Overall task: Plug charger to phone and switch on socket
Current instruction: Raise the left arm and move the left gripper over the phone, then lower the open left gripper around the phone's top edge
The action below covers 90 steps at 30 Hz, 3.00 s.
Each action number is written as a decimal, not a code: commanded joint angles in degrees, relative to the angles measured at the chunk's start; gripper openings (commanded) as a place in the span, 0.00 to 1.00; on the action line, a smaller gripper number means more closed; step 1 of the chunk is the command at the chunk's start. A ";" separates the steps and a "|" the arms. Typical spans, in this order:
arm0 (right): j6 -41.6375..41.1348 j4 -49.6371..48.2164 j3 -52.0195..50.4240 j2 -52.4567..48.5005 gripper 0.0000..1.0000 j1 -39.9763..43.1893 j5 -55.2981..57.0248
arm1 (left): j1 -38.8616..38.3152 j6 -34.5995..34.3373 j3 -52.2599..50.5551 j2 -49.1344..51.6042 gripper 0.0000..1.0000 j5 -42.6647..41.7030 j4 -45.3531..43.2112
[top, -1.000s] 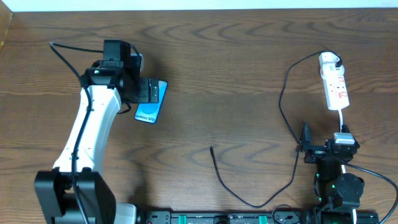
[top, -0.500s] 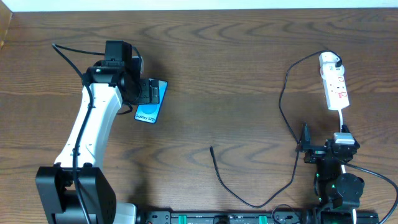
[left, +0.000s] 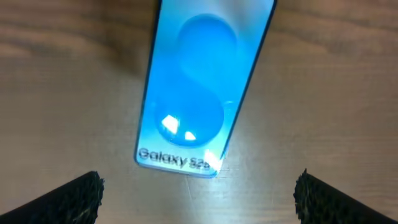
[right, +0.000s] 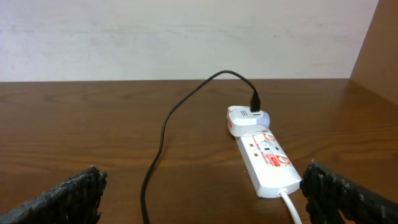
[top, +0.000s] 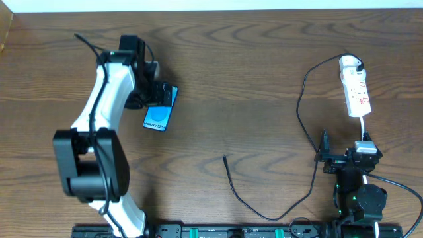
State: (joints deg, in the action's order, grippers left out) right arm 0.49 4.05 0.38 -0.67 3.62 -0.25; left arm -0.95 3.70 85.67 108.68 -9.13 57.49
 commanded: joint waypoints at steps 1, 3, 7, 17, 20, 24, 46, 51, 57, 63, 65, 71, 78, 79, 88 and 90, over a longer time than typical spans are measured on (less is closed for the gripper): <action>0.44 0.24 -0.07 0.31 0.99 -0.28 -0.13 | 0.48 1.88 5.40 2.62 0.98 -0.81 1.01; 0.44 0.24 -0.07 0.31 0.99 -0.28 -0.13 | 0.74 2.51 6.49 3.10 0.98 -1.60 1.01; 0.44 0.24 -0.07 0.31 0.99 -0.28 -0.13 | 1.84 4.20 7.13 3.32 0.98 -4.00 2.71; 0.44 0.24 -0.07 0.31 0.99 -0.28 -0.13 | 1.90 9.33 7.10 3.54 0.98 -3.10 4.28; 0.44 0.24 -0.07 0.31 0.99 -0.28 -0.13 | 1.90 9.35 7.10 3.54 0.98 -3.37 2.16; 0.44 0.24 -0.07 0.31 0.99 -0.28 -0.13 | 1.73 10.12 7.10 3.54 0.98 -3.52 -0.57; 0.44 0.24 -0.07 0.31 0.99 -0.28 -0.13 | -0.04 9.42 6.01 11.98 0.98 -0.68 -5.33; 0.44 0.24 -0.07 0.31 0.99 -0.28 -0.13 | -0.04 8.61 5.16 11.98 0.98 -0.28 -7.19; 0.44 0.24 -0.07 0.31 0.99 -0.28 -0.13 | -0.04 8.63 3.21 11.98 0.98 -0.31 -8.68; 0.44 0.24 -0.07 0.31 0.99 -0.28 -0.13 | -0.04 8.63 3.15 11.98 0.98 -0.90 -8.11; 0.44 0.24 -0.07 0.31 0.99 -0.28 -0.13 | -0.04 8.68 3.04 11.98 0.98 -0.87 -8.22; 0.44 0.24 -0.07 0.31 0.99 -0.28 -0.13 | -0.07 8.70 0.81 12.00 0.98 -0.24 -10.34; 0.44 0.24 -0.07 0.31 0.99 -0.28 -0.13 | -0.17 8.63 0.24 12.00 0.98 2.14 -10.56; 0.44 0.24 -0.07 0.31 0.99 -0.28 -0.13 | -0.17 8.66 0.22 12.00 0.98 2.36 -10.58; 0.44 0.24 -0.07 0.31 0.99 -0.28 -0.13 | -1.18 8.68 -0.35 12.04 0.98 2.34 -11.50; 0.44 0.24 -0.07 0.31 0.99 -0.28 -0.13 | -1.77 8.68 -0.35 12.07 0.98 2.32 -11.50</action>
State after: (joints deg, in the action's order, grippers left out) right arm 0.49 4.05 0.38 -0.67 3.62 -0.25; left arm -1.65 13.08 85.89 119.79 -7.35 46.00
